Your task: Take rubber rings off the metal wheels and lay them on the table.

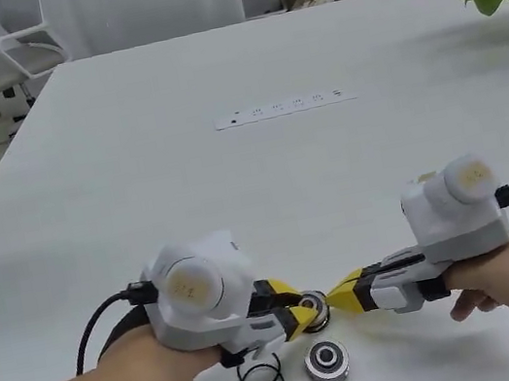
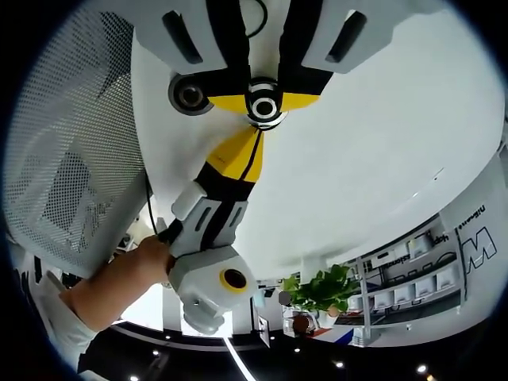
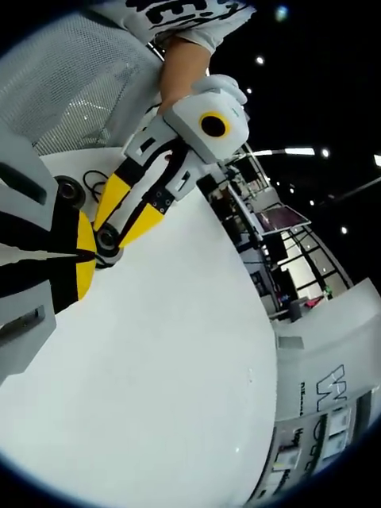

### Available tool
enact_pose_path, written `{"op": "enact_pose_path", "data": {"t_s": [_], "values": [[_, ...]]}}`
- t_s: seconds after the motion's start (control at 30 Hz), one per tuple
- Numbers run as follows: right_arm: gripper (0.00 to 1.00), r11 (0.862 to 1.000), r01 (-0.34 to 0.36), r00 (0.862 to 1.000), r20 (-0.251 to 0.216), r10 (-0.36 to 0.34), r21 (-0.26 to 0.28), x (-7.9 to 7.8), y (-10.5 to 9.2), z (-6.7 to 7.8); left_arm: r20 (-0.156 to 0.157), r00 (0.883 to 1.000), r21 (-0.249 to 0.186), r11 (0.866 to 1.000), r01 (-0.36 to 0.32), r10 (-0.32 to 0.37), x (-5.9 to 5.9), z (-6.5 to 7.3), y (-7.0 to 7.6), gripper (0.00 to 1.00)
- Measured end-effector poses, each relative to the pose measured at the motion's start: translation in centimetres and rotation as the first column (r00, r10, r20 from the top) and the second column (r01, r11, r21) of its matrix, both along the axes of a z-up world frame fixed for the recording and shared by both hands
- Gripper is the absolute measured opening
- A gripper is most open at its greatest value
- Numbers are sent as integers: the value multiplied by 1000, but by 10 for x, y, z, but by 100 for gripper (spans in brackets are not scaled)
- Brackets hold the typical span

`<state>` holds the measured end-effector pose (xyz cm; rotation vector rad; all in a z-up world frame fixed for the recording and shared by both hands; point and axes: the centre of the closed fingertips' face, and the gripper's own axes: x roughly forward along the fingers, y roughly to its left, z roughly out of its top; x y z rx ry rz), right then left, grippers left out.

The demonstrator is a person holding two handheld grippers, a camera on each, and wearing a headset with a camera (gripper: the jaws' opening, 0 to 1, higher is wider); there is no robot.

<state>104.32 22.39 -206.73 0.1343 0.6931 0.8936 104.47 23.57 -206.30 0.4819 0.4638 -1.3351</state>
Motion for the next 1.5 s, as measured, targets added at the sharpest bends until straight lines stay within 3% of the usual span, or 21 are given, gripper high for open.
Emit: {"op": "enact_pose_path", "data": {"t_s": [0.1, 0.57, 0.67, 0.73, 0.77, 0.83, 0.97, 1.13, 1.43, 1.5], "values": [[0, 1000, -7, 1000, 15, 7, -20, 1, 1, 1, 0, 1000, 1, 1000, -5, 5, 1, 0, 0, 7], [0, 999, -34, 999, 27, 35, -11, -1, 11, 6, 1, 1000, 5, 1000, -11, 11, 2, 0, -1, 7], [0, 998, -64, 996, 56, 65, -17, -2, 19, 11, 0, 1000, 5, 1000, -9, 9, 2, 0, -1, 7], [0, 996, -82, 994, 79, 79, 27, -3, 26, 20, -1, 1000, 6, 1000, -8, 8, 1, 0, -1, 7], [0, 996, -87, 993, 80, 86, 9, -4, 26, 19, -2, 1000, 4, 1000, -9, 9, 2, 0, -1, 7], [0, 994, -100, 986, 128, 105, -45, -1, 21, 16, -4, 1000, 2, 1000, -10, 10, 2, 0, -1, 7], [0, 997, -72, 991, 106, 76, -41, 1, 12, 12, -30, 999, 0, 1000, -23, 23, 3, 0, -1, 7], [0, 997, -58, 993, 98, 63, -57, 1, 5, 6, -32, 999, -6, 1000, -24, 24, 3, 0, -2, 7], [0, 997, -57, 993, 104, 63, -61, 2, 4, 9, -41, 999, 4, 1000, -27, 27, 3, 1, -2, 8], [0, 997, -55, 993, 106, 60, -55, 3, 3, 12, -57, 998, 20, 999, -32, 33, 3, 1, -1, 8]]}}
